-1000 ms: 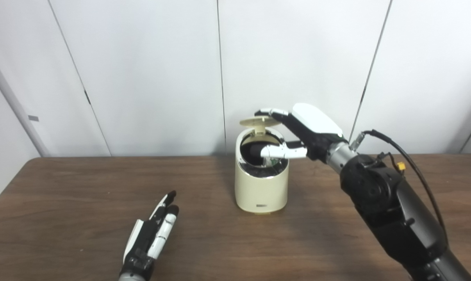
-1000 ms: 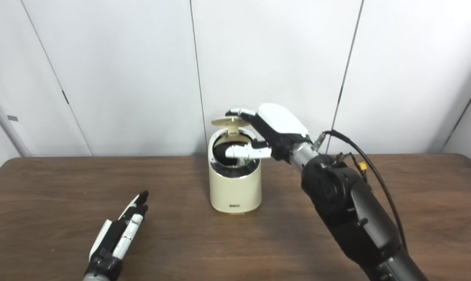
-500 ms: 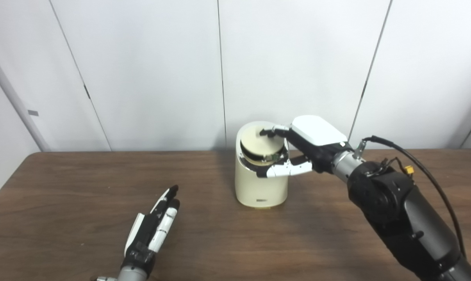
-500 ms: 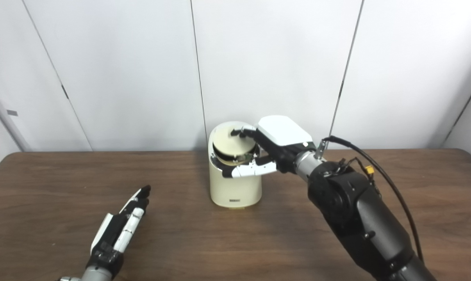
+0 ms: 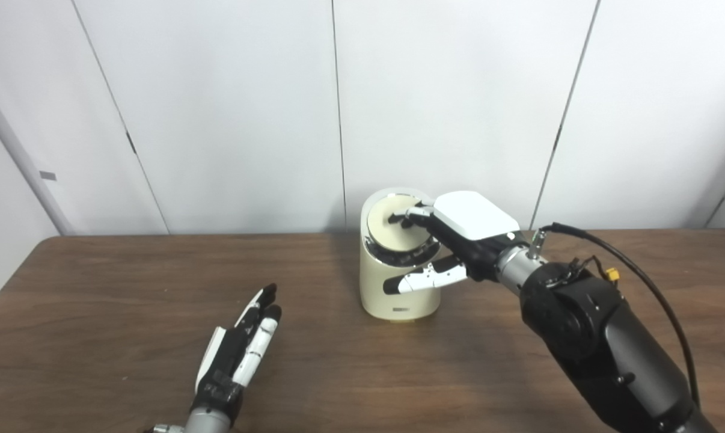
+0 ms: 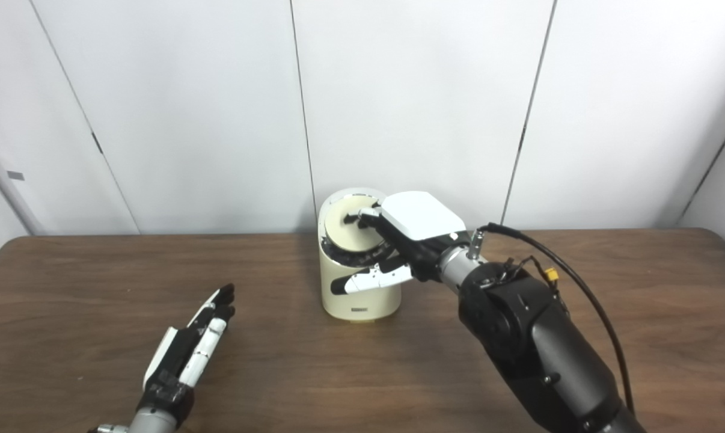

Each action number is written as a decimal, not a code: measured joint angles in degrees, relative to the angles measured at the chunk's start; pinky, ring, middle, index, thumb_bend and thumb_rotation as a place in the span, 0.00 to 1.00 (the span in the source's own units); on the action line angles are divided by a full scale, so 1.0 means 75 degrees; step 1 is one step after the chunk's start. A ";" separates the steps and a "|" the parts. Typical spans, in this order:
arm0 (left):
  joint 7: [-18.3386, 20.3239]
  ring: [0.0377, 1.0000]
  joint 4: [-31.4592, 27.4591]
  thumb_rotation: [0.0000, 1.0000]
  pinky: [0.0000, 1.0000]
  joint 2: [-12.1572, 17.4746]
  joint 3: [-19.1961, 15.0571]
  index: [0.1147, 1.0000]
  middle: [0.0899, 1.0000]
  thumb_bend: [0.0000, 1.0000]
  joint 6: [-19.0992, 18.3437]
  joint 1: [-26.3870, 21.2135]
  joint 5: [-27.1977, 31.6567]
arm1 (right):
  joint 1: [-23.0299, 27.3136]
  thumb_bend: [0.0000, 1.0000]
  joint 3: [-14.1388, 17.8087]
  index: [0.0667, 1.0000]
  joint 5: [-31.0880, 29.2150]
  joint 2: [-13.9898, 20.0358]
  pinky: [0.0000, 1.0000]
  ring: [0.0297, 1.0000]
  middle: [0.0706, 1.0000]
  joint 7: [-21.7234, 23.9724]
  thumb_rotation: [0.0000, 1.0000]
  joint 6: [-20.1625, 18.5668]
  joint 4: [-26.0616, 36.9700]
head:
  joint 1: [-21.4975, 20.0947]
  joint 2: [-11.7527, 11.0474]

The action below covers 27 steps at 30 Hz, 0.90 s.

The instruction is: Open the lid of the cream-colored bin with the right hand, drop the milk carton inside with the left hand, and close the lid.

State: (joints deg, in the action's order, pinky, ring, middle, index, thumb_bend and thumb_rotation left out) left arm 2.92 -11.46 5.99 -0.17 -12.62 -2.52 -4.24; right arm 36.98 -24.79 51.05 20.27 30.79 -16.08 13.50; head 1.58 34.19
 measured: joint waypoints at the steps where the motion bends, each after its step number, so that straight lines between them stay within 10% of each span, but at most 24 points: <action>1: -0.0002 0.96 -0.0038 0.86 0.99 -0.0008 0.0003 0.99 0.97 0.56 0.0000 0.0000 -0.0005 | -0.0024 0.67 0.0011 0.91 -0.0003 -0.0018 0.90 0.91 0.75 -0.0012 0.81 0.0024 0.0001 | 0.0000 0.0000; 27: -0.0047 0.94 -0.0109 0.86 0.96 -0.0219 -0.0003 0.92 0.93 0.55 -0.0016 0.0000 -0.0030 | -0.0251 0.65 -0.0186 1.00 0.0680 -0.0096 1.00 1.00 0.88 0.0711 0.80 0.0107 0.0242 | 0.0047 0.0117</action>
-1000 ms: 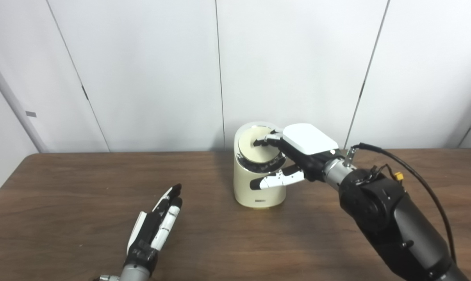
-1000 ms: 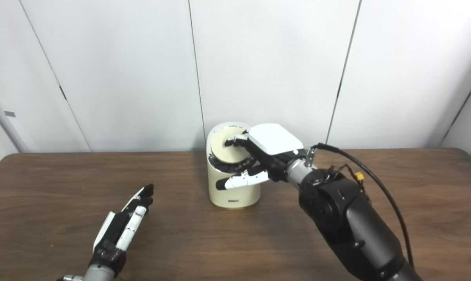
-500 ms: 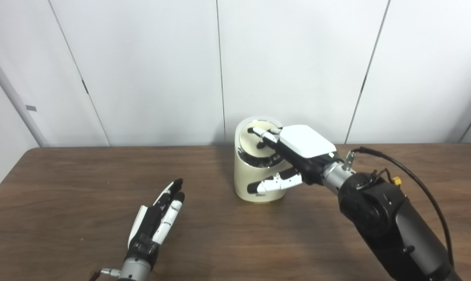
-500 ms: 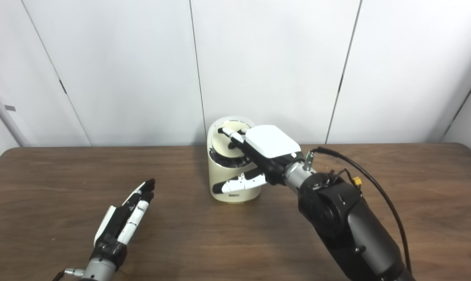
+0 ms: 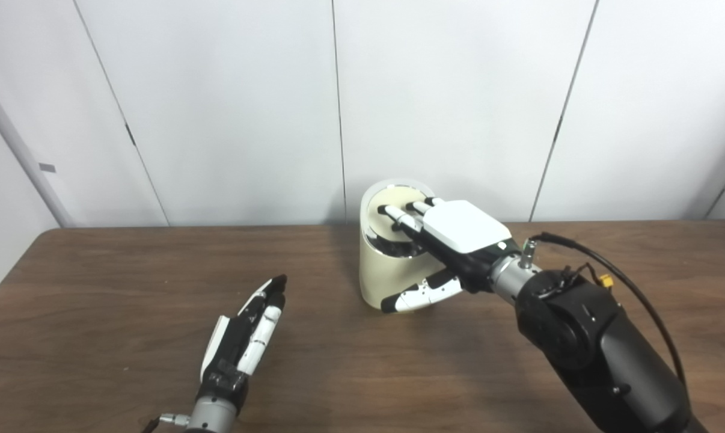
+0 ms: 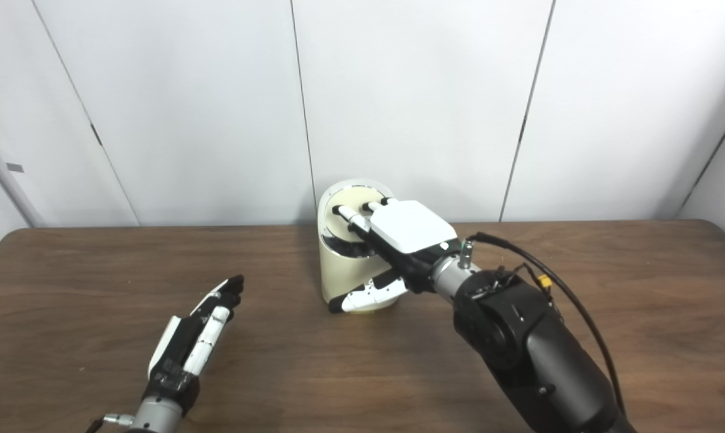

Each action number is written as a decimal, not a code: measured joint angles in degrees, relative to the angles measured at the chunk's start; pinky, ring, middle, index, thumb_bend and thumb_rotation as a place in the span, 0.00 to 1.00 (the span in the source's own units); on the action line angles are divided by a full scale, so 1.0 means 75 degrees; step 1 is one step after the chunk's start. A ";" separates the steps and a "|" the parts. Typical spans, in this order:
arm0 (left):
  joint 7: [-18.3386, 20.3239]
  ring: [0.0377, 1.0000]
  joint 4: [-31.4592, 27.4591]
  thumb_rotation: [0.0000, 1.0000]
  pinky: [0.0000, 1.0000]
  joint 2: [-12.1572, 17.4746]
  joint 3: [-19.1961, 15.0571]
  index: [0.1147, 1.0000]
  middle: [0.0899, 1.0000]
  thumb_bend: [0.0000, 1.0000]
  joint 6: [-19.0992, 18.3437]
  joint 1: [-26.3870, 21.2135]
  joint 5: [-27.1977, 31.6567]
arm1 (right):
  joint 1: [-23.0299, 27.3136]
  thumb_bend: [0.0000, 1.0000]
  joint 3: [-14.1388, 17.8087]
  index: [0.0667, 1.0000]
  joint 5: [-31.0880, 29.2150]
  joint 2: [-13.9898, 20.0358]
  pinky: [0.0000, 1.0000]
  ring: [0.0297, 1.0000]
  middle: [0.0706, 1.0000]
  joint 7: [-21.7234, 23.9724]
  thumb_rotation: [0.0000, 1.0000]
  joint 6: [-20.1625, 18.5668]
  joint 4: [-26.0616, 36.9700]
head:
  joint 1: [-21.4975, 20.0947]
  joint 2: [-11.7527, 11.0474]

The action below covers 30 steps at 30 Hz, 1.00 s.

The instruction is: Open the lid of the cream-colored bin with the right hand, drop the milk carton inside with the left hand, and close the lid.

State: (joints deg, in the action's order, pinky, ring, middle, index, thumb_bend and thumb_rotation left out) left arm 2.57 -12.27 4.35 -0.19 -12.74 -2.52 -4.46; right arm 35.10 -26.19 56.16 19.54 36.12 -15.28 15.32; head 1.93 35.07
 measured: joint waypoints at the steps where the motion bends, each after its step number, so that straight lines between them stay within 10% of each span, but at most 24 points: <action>1: 0.0001 0.94 -0.0006 0.86 0.96 -0.0003 0.0002 0.92 0.93 0.55 0.0000 0.0000 0.0000 | 0.0008 0.65 -0.0016 1.00 0.0019 -0.0015 1.00 1.00 0.88 0.0010 0.80 0.0003 -0.0014 | 0.0000 0.0000; 9: -0.0005 0.95 -0.0031 0.85 0.95 -0.0030 0.0011 0.93 0.94 0.55 0.0000 0.0008 -0.0018 | 0.0015 0.65 0.0034 1.00 -0.0007 -0.0094 1.00 1.00 0.89 0.0144 0.81 -0.0002 -0.0020 | 0.0023 0.0023; 30: 0.0001 0.93 -0.0047 0.82 0.93 -0.0056 -0.0146 0.92 0.92 0.51 -0.0031 0.0049 0.0048 | -0.0722 0.59 0.1748 1.00 -0.1000 -0.0205 0.92 1.00 0.97 -0.0367 0.82 -0.0271 0.0840 | 0.0070 0.0012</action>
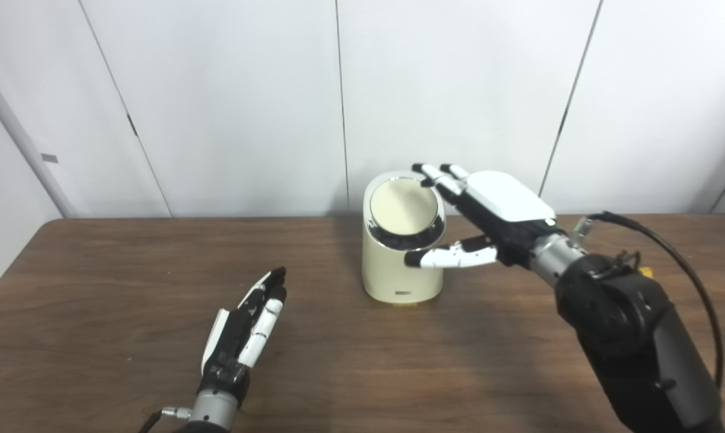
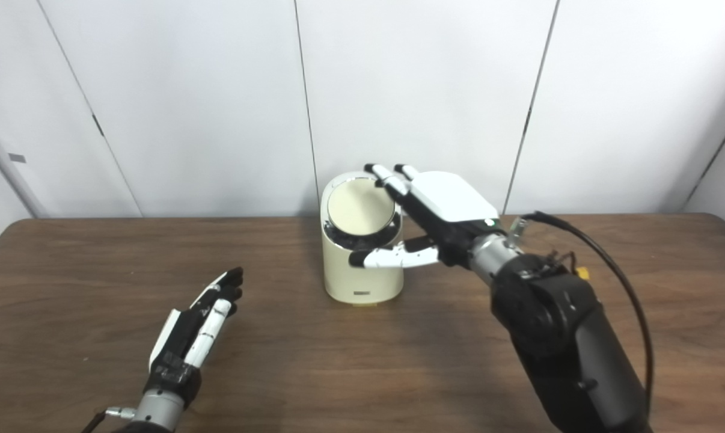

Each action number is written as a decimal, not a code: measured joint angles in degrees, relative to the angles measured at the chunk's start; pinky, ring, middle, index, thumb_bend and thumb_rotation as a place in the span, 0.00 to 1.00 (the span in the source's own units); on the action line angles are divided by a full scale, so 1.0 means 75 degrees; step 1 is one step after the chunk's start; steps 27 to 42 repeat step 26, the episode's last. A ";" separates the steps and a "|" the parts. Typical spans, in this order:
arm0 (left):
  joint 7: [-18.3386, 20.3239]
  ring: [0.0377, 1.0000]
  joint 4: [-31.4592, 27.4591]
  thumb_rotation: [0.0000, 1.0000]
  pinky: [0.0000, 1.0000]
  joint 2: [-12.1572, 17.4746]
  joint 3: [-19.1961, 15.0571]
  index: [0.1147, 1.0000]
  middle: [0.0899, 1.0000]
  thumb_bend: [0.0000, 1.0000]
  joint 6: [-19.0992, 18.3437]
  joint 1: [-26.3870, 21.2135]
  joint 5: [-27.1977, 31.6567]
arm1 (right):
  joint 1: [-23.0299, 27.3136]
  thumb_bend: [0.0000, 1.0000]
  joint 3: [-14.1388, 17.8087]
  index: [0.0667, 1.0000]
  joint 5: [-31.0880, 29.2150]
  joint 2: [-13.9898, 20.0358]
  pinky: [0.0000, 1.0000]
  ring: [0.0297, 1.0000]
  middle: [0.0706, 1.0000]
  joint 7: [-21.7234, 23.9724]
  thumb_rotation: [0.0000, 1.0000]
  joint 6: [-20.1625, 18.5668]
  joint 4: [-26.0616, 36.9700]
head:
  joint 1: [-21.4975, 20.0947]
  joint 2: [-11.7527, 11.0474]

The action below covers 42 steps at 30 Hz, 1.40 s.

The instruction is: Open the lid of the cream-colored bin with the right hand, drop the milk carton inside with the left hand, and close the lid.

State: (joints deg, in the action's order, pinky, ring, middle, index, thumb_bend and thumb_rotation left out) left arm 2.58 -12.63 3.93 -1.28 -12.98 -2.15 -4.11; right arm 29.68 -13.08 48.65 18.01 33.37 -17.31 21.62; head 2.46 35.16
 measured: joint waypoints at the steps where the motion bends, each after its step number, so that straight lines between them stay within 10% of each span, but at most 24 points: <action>1: 0.0008 0.93 -0.0005 0.82 0.93 0.0030 -0.0023 0.92 0.92 0.50 0.0000 0.0006 0.0010 | -0.0158 0.59 0.0076 1.00 -0.0044 -0.0018 0.91 1.00 0.97 -0.0030 0.82 -0.0030 0.0012 | -0.0012 -0.0012; 12: 0.0111 0.93 -0.0175 0.79 0.96 0.0338 -0.0421 0.93 0.92 0.49 0.0046 0.0307 0.0514 | -0.1693 0.55 0.0932 1.00 -0.0665 -0.0041 0.86 0.97 0.96 -0.0562 0.81 -0.0360 0.0019 | -0.0152 -0.0035; 25: 0.0088 0.93 -0.0275 0.79 0.95 0.0453 -0.0729 0.94 0.93 0.48 0.0202 0.0754 0.0836 | -0.3145 0.59 0.2360 0.96 -0.3654 -0.0786 0.78 0.89 0.93 -0.2055 0.95 -0.0057 -0.0527 | -0.0234 0.0012; 42: 0.0081 0.92 -0.0275 0.79 0.95 0.0457 -0.0729 0.94 0.93 0.48 0.0262 0.0788 0.0835 | -0.3199 0.59 0.2416 0.95 -0.3889 -0.0861 0.79 0.90 0.93 -0.2164 0.93 -0.0034 -0.0604 | -0.0258 0.0023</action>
